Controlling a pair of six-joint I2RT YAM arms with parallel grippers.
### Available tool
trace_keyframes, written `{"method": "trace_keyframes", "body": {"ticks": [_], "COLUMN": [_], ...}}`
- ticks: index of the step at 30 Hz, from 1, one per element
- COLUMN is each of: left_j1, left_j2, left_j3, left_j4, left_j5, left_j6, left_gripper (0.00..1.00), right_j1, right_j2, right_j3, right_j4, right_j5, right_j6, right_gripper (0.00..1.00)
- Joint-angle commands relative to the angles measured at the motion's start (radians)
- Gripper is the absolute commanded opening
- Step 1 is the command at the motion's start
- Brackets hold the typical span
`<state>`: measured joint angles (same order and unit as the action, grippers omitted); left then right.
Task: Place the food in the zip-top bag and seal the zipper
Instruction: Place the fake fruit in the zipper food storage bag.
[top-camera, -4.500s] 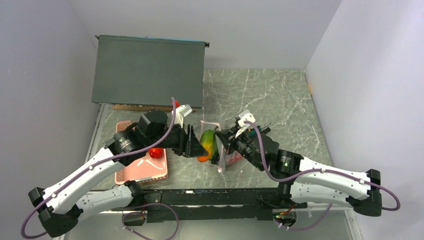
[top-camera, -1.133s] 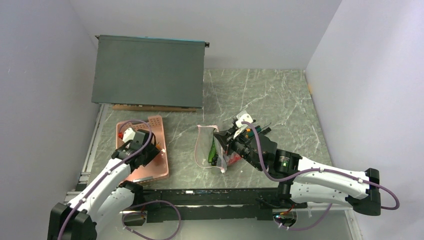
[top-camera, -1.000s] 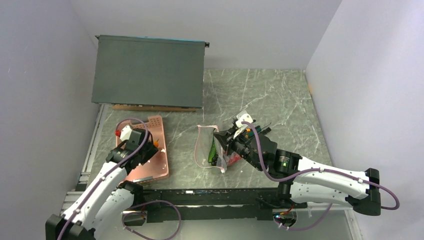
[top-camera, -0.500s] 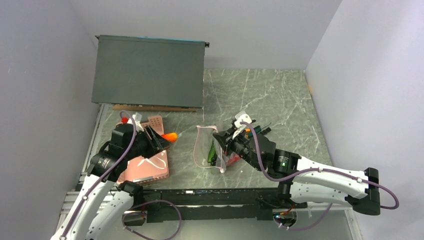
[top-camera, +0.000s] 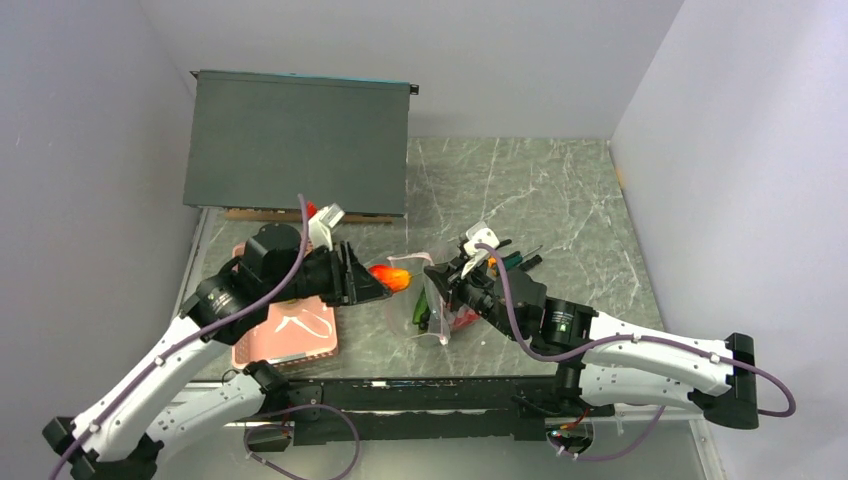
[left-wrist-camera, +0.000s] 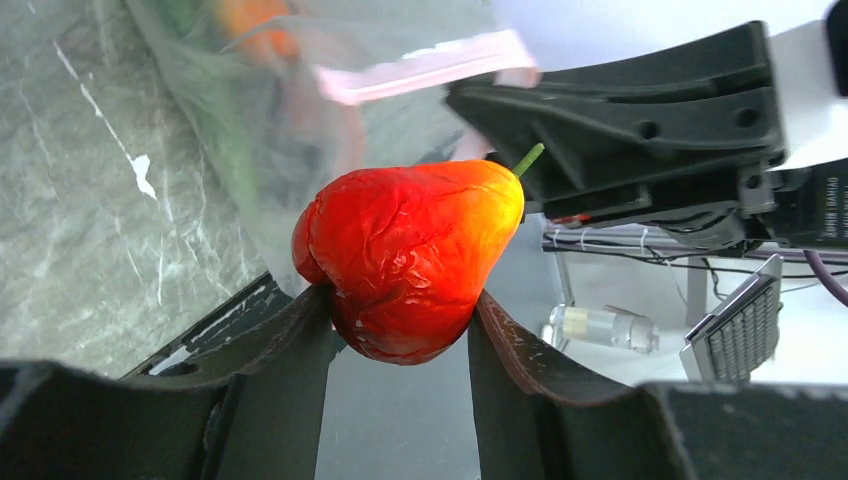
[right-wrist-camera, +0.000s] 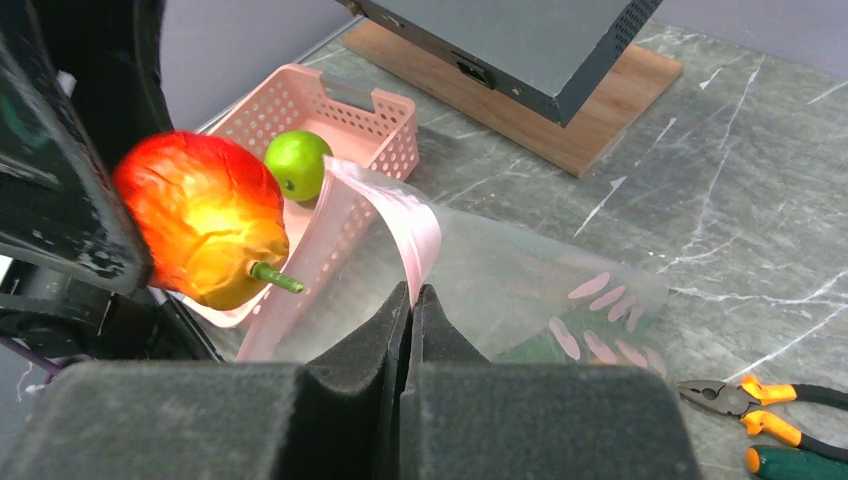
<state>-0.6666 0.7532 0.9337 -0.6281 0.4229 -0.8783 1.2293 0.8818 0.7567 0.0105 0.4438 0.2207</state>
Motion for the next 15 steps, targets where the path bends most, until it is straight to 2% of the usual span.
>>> {"method": "trace_keyframes", "body": {"ticks": [1,6,8,12,15], "left_j1": [-0.095,-0.138,-0.145,-0.185,-0.215], "left_j2": [0.087,0.141,0.176,0.253,0.305], "left_j3": [0.175,0.228,0.246,0.313,0.347], "left_j4": [-0.093,-0.145,-0.208,-0.38,-0.421], "left_j5": [-0.153,-0.22,-0.246,-0.401,-0.42], "left_j6": [0.089,0.082,0.073,0.054,0.059], "left_gripper": [0.12,0.12,0.11,0.12,0.14], "right_j1": [0.004,0.005,0.004,0.004,0.004], "right_j2": [0.005,-0.008,-0.011,-0.019,-0.02], "right_j3": [0.032,0.026,0.026,0.022,0.021], "right_j4": [0.064,0.07,0.068,0.071,0.07], "right_j5": [0.019,0.029,0.035,0.031,0.037], "right_j6": [0.006,0.003,0.004,0.004,0.006], "right_gripper": [0.0,0.0,0.0,0.0,0.0]}}
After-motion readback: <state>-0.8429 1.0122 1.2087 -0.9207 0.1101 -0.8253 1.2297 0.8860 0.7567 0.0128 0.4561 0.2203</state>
